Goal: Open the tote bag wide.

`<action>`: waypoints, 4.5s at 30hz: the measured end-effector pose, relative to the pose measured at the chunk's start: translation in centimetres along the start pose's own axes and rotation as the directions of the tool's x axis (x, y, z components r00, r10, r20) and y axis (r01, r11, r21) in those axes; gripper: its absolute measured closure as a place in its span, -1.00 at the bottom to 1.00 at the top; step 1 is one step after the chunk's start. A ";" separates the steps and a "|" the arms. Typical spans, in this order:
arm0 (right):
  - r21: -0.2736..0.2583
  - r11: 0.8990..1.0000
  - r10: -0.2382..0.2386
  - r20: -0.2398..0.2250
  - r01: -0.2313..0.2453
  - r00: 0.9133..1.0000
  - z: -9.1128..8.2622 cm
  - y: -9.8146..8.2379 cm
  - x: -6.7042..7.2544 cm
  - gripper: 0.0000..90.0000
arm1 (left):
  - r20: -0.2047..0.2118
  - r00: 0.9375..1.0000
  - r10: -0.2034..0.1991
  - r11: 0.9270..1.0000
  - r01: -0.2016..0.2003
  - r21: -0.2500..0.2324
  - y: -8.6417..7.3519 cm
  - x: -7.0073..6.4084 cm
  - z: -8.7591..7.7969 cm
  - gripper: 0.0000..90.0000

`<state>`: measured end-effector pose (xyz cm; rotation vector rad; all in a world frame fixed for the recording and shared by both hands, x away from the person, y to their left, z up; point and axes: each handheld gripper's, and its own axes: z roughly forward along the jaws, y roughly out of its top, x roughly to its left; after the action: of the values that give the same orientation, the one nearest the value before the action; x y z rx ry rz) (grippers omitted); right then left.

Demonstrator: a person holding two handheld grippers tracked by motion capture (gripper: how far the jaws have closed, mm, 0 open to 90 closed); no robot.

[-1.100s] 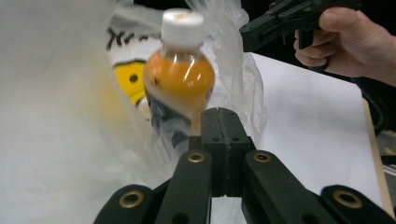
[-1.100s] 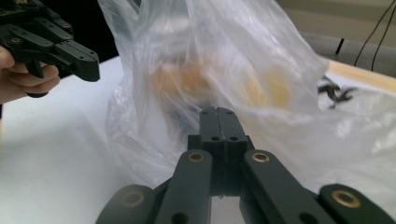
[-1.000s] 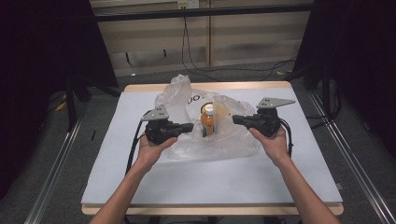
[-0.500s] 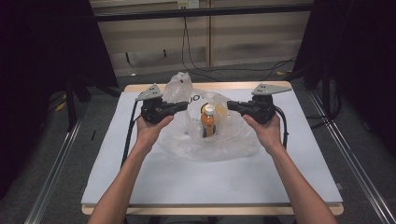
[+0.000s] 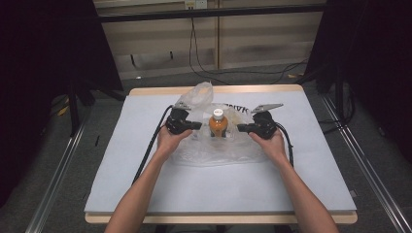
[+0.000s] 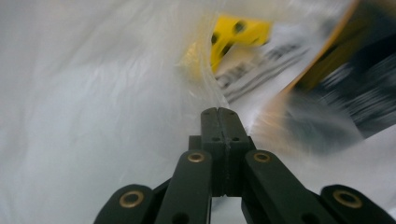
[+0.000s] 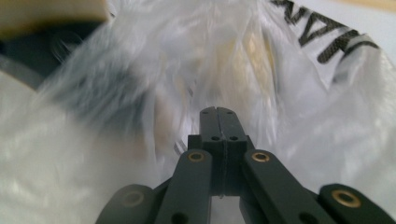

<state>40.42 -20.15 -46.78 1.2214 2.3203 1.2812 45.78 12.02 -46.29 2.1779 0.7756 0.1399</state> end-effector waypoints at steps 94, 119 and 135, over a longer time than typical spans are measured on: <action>0.345 0.933 -0.080 -0.094 0.108 0.992 5.7 3.6 1.5 1.00 | 0.173 0.951 0.256 0.930 -0.291 0.227 -0.9 -8.8 1.5 1.00; 0.402 0.914 -0.048 -0.045 0.062 0.998 9.4 7.3 -0.3 1.00 | 0.275 0.872 0.405 0.850 -0.470 0.239 -3.2 -16.0 -0.2 1.00; 0.325 0.944 -0.024 -0.087 0.051 0.996 6.0 8.6 -1.0 1.00 | 0.205 0.932 0.297 0.936 -0.327 0.128 -1.1 -13.7 -1.3 1.00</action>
<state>49.13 -14.94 -43.84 1.2284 2.6835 0.9745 33.79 5.53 -44.15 2.4173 0.3406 0.0379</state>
